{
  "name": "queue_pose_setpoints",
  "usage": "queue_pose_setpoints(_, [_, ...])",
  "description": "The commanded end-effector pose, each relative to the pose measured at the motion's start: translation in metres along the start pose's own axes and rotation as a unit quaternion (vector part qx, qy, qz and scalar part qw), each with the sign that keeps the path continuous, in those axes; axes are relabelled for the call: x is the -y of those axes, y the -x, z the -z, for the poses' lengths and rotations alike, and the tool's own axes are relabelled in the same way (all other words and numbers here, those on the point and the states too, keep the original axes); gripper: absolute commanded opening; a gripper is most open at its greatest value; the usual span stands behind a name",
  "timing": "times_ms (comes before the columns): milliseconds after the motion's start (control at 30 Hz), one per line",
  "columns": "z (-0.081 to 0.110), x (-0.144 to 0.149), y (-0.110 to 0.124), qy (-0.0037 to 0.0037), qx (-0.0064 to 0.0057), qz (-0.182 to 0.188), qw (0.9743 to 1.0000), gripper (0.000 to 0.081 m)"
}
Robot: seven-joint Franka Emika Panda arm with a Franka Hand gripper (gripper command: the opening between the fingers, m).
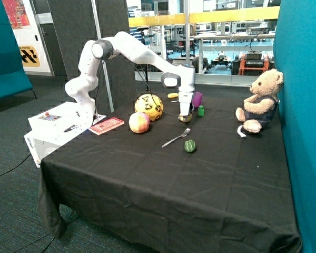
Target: Sort the balls from left to right in order of size
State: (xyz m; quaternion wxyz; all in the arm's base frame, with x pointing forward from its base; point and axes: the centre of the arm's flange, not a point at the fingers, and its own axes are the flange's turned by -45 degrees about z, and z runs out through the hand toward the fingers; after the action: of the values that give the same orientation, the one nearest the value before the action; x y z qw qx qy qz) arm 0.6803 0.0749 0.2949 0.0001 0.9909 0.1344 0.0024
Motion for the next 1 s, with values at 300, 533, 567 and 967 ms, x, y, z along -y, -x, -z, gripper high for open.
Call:
queue_pose_setpoints(300, [-0.005,-0.007,0.0,-0.00046,0.0023,-0.001,1.0,0.0])
queue_pose_setpoints(533, [-0.005,-0.006,0.001,-0.00046,0.0023,0.002,1.0,0.0])
queue_pose_setpoints(567, [-0.004,-0.006,0.001,-0.00047,0.0023,0.002,1.0,0.0])
queue_pose_setpoints(967, [0.031,-0.005,0.004,-0.00051,0.0023,0.023,0.9997,0.0])
